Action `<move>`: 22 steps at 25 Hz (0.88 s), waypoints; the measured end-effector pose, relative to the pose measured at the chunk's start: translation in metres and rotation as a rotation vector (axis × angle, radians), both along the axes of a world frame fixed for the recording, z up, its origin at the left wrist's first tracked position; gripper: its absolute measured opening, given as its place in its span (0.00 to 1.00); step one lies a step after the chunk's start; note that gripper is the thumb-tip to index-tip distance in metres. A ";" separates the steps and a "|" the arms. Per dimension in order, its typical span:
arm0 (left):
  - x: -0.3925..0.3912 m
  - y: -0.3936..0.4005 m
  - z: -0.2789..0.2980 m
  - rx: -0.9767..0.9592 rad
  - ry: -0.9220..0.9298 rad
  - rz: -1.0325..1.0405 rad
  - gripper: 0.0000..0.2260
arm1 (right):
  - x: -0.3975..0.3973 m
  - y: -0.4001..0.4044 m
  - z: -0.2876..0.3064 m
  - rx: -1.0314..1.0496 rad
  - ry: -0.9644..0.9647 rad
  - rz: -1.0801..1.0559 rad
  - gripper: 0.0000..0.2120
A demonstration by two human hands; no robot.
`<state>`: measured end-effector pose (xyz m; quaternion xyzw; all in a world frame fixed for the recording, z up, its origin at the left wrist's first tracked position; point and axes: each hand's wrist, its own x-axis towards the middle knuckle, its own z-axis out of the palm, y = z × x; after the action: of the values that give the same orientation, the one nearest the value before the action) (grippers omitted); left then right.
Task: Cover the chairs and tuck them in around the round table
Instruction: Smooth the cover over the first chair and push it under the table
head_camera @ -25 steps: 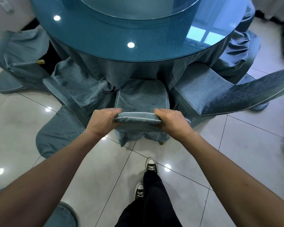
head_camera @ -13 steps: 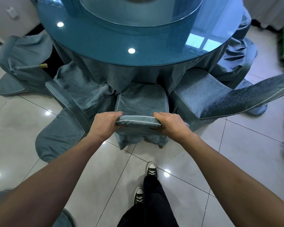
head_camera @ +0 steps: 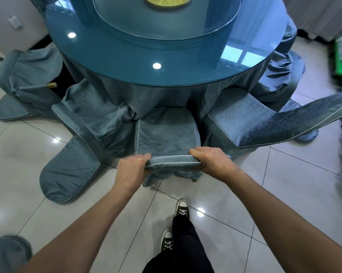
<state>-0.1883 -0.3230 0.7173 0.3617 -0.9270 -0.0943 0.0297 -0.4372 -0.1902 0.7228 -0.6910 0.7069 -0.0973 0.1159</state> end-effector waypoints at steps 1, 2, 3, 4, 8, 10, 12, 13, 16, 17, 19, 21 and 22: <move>-0.002 0.008 -0.002 -0.007 -0.003 0.000 0.13 | -0.007 0.001 0.002 0.021 0.007 0.004 0.10; -0.005 0.013 -0.004 -0.009 -0.010 -0.003 0.13 | -0.013 0.000 0.003 0.038 0.018 -0.008 0.10; -0.008 0.013 -0.005 -0.007 -0.011 -0.009 0.13 | -0.018 0.000 0.005 0.045 0.033 -0.026 0.10; -0.010 0.011 -0.007 -0.002 -0.013 -0.017 0.12 | -0.020 -0.001 0.005 0.040 0.048 -0.045 0.10; -0.011 -0.012 -0.006 0.020 -0.015 -0.062 0.12 | -0.011 -0.008 0.006 0.027 0.053 -0.093 0.11; -0.012 -0.028 -0.003 0.052 0.011 -0.090 0.14 | -0.005 -0.018 0.006 0.032 0.055 -0.138 0.10; -0.016 -0.054 0.001 0.069 0.010 -0.089 0.14 | -0.003 -0.037 0.005 0.026 0.076 -0.176 0.10; -0.018 -0.067 0.003 0.081 0.006 -0.093 0.13 | -0.001 -0.046 0.005 0.031 0.079 -0.198 0.10; -0.025 -0.101 0.010 0.107 0.002 -0.090 0.10 | 0.000 -0.076 0.001 0.049 0.086 -0.224 0.10; -0.027 -0.111 0.011 0.114 0.009 -0.095 0.10 | -0.001 -0.086 -0.001 0.040 0.091 -0.232 0.10; -0.034 -0.133 0.016 0.133 0.034 -0.105 0.11 | -0.007 -0.107 -0.001 0.018 0.092 -0.237 0.10; -0.040 -0.153 0.018 0.141 0.027 -0.107 0.12 | -0.013 -0.124 -0.003 0.011 0.062 -0.232 0.11; -0.044 -0.161 0.018 0.135 0.023 -0.106 0.11 | -0.016 -0.132 -0.004 0.007 0.053 -0.219 0.11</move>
<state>-0.2327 -0.4844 0.7357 0.3123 -0.9360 -0.1620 0.0110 -0.4532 -0.3225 0.7189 -0.6115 0.7812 -0.0888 0.0883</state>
